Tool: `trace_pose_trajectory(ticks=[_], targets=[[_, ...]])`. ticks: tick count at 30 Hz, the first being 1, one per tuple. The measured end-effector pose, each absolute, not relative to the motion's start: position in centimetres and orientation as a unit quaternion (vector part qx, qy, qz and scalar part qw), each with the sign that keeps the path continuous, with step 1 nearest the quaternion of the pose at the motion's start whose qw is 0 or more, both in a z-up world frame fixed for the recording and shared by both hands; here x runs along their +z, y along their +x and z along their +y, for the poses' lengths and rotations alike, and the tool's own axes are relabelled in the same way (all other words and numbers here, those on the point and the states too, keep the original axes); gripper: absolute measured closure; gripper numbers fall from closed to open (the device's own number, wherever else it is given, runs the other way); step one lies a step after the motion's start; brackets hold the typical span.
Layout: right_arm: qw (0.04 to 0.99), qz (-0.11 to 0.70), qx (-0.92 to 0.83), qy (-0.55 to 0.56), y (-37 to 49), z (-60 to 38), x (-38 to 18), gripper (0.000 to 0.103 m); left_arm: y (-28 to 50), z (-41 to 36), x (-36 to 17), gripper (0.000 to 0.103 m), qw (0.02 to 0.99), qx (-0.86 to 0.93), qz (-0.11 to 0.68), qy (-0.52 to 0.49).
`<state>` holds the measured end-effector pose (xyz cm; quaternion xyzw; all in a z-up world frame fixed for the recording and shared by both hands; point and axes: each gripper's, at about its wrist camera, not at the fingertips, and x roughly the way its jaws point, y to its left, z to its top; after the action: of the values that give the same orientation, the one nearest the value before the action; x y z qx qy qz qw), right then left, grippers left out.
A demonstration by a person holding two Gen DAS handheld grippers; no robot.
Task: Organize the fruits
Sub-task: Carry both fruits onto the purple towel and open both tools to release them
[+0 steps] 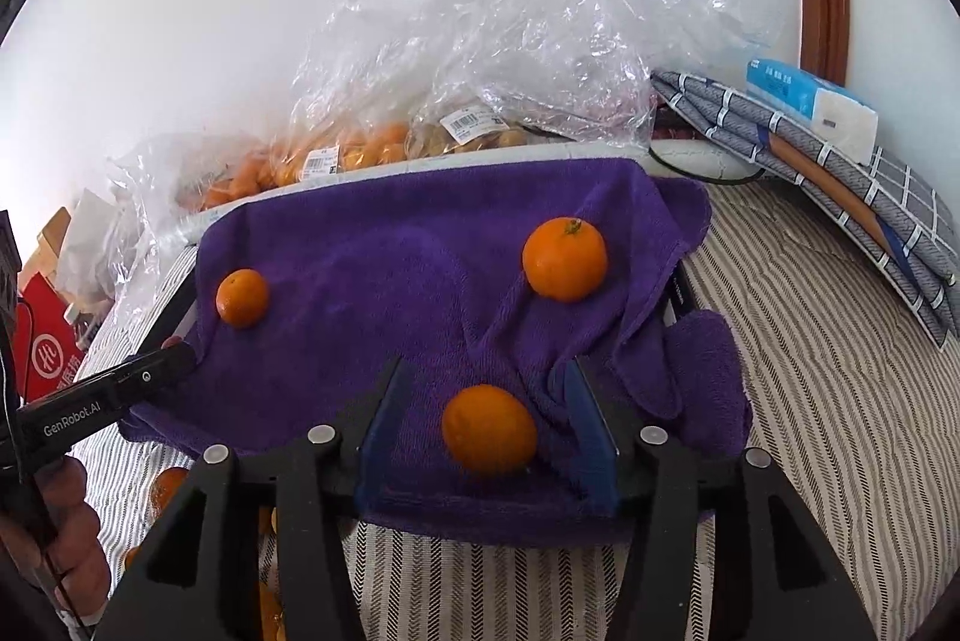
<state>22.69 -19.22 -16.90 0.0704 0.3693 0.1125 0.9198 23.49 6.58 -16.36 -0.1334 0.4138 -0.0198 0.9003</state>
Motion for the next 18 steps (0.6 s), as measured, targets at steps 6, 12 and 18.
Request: trace_pose_trajectory(ticks=[6, 12, 18], targets=[[0.927, 0.352, 0.112, 0.067, 22.0, -19.3, -16.2, 0.048, 23.1, 6.8, -15.9, 0.071, 0.907, -0.017, 0.398, -0.138], [0.932, 0.339, 0.112, 0.06, 21.4, -19.0, -15.8, 0.048, 22.5, 6.9, -15.2, 0.07, 0.916, -0.015, 0.375, -0.139], [0.939, 0.325, 0.103, 0.053, 21.1, -19.1, -15.5, 0.048, 22.1, 6.8, -14.6, 0.07, 0.925, -0.002, 0.357, -0.127]])
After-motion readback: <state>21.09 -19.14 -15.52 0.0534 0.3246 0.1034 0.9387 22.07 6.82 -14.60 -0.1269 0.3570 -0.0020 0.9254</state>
